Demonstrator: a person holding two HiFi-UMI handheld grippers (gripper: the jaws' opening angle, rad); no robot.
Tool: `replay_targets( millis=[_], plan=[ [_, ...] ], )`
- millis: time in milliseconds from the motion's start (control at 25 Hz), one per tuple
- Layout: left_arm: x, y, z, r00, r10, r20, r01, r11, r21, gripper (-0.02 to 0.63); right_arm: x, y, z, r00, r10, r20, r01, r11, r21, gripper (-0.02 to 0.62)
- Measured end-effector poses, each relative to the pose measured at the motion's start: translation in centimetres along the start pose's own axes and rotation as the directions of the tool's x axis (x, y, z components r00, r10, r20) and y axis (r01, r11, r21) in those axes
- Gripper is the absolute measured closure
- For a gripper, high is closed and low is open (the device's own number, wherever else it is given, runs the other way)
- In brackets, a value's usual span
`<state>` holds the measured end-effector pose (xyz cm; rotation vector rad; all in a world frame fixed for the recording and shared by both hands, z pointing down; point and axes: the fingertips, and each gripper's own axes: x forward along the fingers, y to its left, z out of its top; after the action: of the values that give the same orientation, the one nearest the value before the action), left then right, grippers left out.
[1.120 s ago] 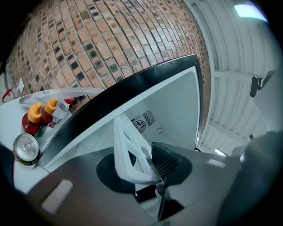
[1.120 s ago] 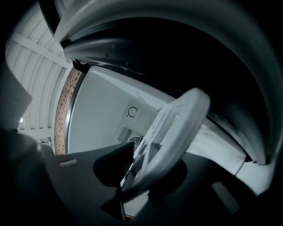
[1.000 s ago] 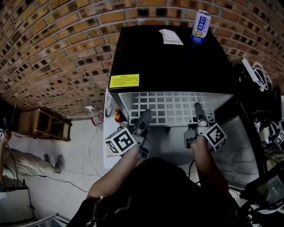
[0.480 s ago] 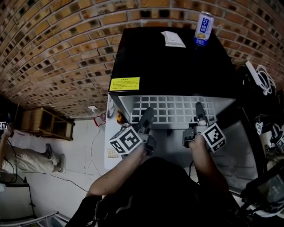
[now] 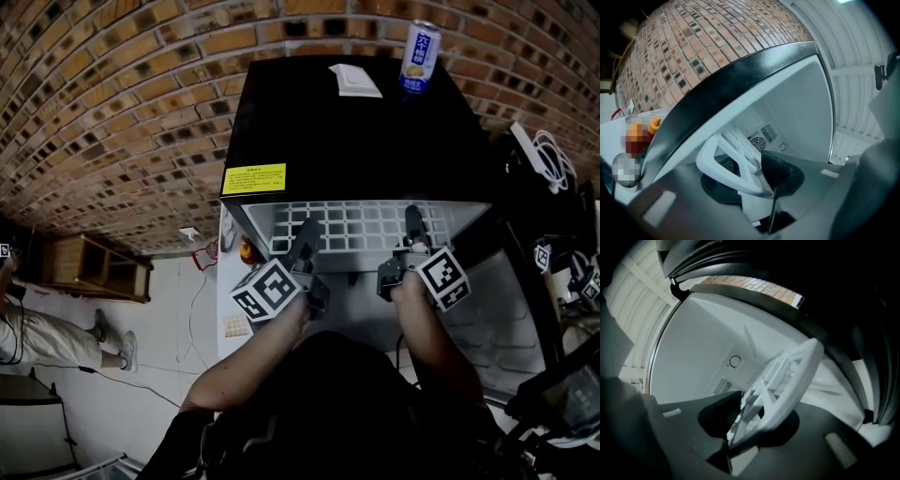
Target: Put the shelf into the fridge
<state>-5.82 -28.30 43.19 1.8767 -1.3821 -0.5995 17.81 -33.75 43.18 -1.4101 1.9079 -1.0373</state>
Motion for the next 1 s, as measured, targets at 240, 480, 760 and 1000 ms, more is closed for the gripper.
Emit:
replay_targets(
  millis=[240,480,760,1000],
  plan=[
    [0.9,0.2,0.8,0.999,0.004,0.044,-0.005,0.999,0.036,0.492,1.1,0.0,0.2,1.0,-0.002,0.018,0.003,0.999,-0.039,0.469],
    [1.3,0.2,1.0,0.997,-0.022,0.078,0.019,0.999,0.041,0.491,1.5,0.0,0.3,1.0,0.007,0.028,-0.006,0.998,-0.055,0.466],
    [1.7,0.3,1.3,0.994,-0.005,0.113,-0.003,0.998,0.068,0.491,2.1,0.0,0.4,0.999,0.01,0.03,-0.008,0.998,-0.06,0.465],
    [1.8,0.3,1.3,0.991,0.019,0.134,-0.03,0.996,0.082,0.488,2.2,0.0,0.4,0.999,0.008,0.032,-0.006,0.998,-0.058,0.465]
  ],
)
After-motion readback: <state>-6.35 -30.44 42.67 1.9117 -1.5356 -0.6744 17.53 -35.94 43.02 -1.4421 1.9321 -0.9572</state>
